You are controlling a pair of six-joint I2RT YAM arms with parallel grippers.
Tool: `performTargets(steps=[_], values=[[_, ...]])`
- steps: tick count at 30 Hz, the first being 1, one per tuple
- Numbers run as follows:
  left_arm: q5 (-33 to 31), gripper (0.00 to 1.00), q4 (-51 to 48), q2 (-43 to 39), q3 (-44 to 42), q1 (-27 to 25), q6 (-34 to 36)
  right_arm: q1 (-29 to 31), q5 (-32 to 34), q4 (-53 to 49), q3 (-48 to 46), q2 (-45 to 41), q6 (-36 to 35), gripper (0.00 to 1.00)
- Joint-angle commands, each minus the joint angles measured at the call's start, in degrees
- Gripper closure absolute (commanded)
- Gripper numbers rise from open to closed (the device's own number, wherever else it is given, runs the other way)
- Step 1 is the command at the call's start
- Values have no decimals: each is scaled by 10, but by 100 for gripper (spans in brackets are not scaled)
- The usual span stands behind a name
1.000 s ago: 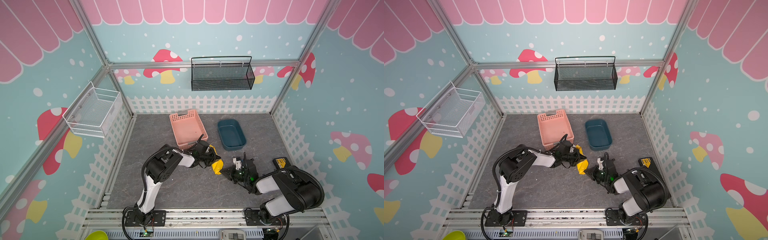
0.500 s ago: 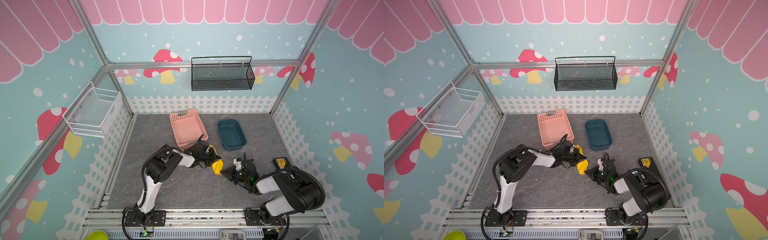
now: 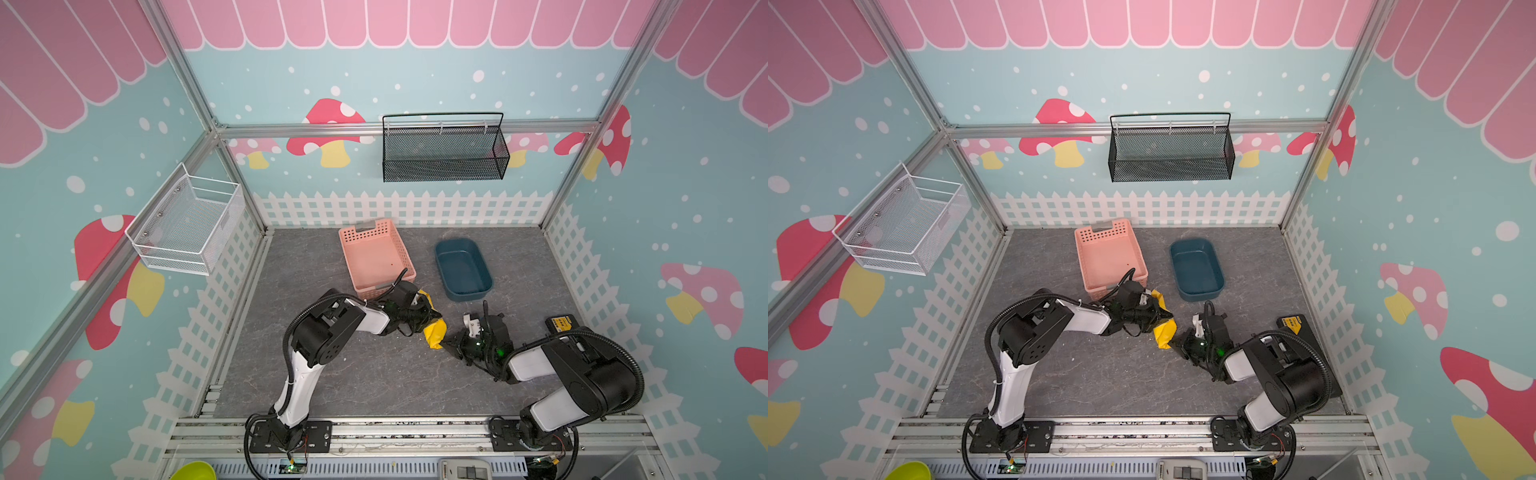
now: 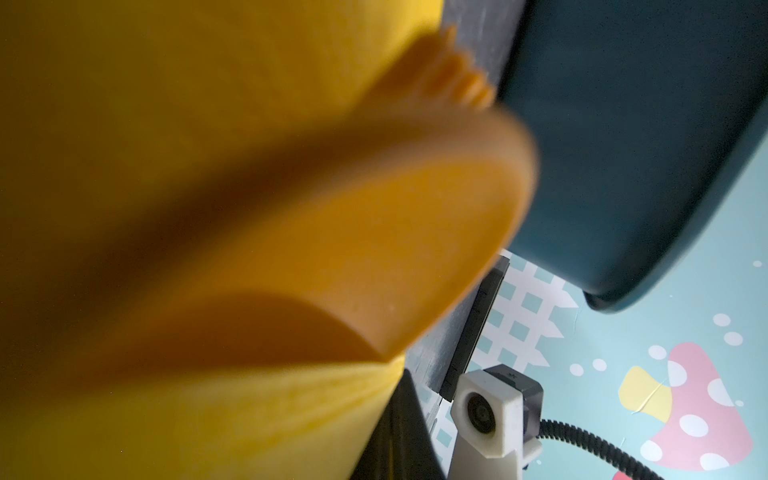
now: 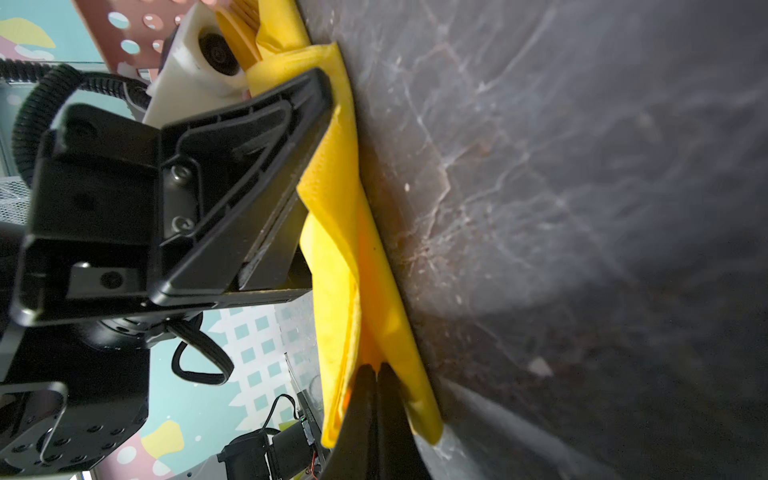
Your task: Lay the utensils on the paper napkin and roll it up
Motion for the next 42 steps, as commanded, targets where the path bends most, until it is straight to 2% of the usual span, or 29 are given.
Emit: performTargets(steps=[1,31,42], values=[[-27,97,-60,23,-14,7,-19,-2,-11,3,6,7,1,100],[-29,97,-67,21,-7,4,-19,12,-27,8,5,40,-8,100],[-35,97,-121,-15,51,-4,-3,13,-25,-17,7,62,-25,100]])
